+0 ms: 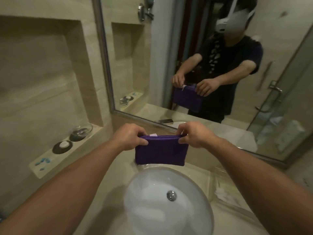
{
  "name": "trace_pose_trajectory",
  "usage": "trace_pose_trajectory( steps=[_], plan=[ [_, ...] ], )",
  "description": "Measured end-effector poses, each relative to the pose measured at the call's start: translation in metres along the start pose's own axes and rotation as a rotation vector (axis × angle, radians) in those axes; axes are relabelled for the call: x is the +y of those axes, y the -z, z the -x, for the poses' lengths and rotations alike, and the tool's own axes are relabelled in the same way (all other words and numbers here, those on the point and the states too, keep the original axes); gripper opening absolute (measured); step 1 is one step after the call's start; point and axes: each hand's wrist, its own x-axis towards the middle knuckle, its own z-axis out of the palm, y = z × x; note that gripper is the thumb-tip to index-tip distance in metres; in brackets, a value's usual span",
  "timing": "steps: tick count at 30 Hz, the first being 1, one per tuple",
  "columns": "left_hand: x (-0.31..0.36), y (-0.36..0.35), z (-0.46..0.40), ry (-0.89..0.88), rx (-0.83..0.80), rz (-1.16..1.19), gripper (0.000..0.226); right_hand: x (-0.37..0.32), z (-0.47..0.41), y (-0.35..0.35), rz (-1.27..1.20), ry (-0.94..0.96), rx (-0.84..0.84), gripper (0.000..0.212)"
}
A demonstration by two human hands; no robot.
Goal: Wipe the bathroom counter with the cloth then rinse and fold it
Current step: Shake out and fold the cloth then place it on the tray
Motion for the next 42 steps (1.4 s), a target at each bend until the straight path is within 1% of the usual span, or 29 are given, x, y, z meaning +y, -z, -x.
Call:
trace_pose_trajectory(
  steps=[5,10,16,20,22,25,28,30,33,35,40,42],
  plan=[
    [0.069,-0.037,-0.01,-0.086,-0.054,0.008,0.01,0.065,0.047,0.018,0.007,-0.095,0.035,0.011],
    [0.136,-0.077,-0.014,-0.175,-0.127,0.015,0.013,0.13,0.096,0.026,0.011,-0.205,0.056,0.011],
    [0.187,-0.122,-0.019,-0.26,-0.195,-0.013,0.014,0.181,0.142,0.027,-0.012,-0.329,0.034,0.011],
    [0.208,-0.148,-0.027,-0.284,-0.229,-0.017,0.013,0.206,0.162,0.017,-0.153,-0.417,0.049,0.011],
    [0.217,-0.162,-0.033,-0.287,-0.252,-0.007,0.012,0.219,0.169,0.01,-0.159,-0.446,0.056,0.011],
    [0.227,-0.181,-0.042,-0.283,-0.301,0.02,0.013,0.238,0.175,0.003,-0.137,-0.489,0.053,0.019],
    [0.232,-0.2,-0.052,-0.206,-0.37,0.146,0.007,0.25,0.176,-0.003,-0.124,-0.539,0.049,0.022],
    [0.234,-0.213,-0.057,-0.141,-0.39,0.26,0.007,0.258,0.173,-0.007,-0.126,-0.57,0.044,0.022],
    [0.235,-0.227,-0.067,-0.126,-0.425,0.388,0.009,0.273,0.164,-0.015,-0.231,-0.639,0.049,0.023],
    [0.237,-0.237,-0.075,-0.135,-0.433,0.398,0.012,0.282,0.159,-0.019,-0.284,-0.687,0.078,0.022],
    [0.254,-0.252,-0.097,-0.15,-0.418,0.401,0.017,0.304,0.148,-0.019,-0.252,-0.746,0.151,0.015],
    [0.262,-0.255,-0.107,-0.163,-0.374,0.41,0.02,0.31,0.142,-0.016,-0.226,-0.763,0.19,0.014]
  ],
)
